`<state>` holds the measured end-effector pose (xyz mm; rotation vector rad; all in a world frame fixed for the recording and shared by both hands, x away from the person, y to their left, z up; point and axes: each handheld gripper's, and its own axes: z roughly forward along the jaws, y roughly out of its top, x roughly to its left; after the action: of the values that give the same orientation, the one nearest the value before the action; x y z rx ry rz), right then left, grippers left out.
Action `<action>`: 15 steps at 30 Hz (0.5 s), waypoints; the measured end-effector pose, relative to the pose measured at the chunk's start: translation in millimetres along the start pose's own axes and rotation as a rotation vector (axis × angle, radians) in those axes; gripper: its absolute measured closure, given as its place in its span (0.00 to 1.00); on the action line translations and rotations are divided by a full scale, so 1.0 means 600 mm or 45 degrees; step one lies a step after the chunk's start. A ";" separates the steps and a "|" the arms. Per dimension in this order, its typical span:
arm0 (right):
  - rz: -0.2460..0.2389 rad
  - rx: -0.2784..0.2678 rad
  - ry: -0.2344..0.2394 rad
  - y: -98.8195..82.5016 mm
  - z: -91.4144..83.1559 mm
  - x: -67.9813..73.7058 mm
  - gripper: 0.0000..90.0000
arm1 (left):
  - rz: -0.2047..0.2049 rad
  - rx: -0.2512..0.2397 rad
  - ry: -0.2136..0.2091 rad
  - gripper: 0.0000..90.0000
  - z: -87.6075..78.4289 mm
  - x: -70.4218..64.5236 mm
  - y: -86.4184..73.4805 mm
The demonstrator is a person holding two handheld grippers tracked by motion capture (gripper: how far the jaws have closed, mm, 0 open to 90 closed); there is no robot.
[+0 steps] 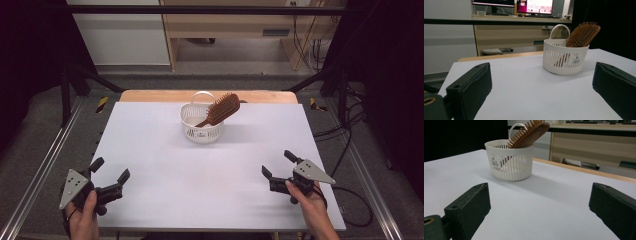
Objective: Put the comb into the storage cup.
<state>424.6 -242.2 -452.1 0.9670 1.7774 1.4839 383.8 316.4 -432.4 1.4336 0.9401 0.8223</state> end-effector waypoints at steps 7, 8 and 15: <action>-0.025 -0.003 0.042 -0.002 0.003 0.007 0.04 | 0.010 -0.005 -0.051 0.03 0.005 -0.008 0.001; -0.031 -0.004 0.047 -0.002 0.004 0.008 0.04 | 0.009 -0.005 -0.060 0.03 0.005 -0.009 0.001; -0.066 0.014 0.081 -0.004 0.013 0.018 0.04 | 0.021 0.001 -0.092 0.03 0.009 -0.016 0.001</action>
<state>424.9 -229.5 -456.1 0.8812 1.8437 1.4895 384.6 305.6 -432.0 1.4638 0.8745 0.7772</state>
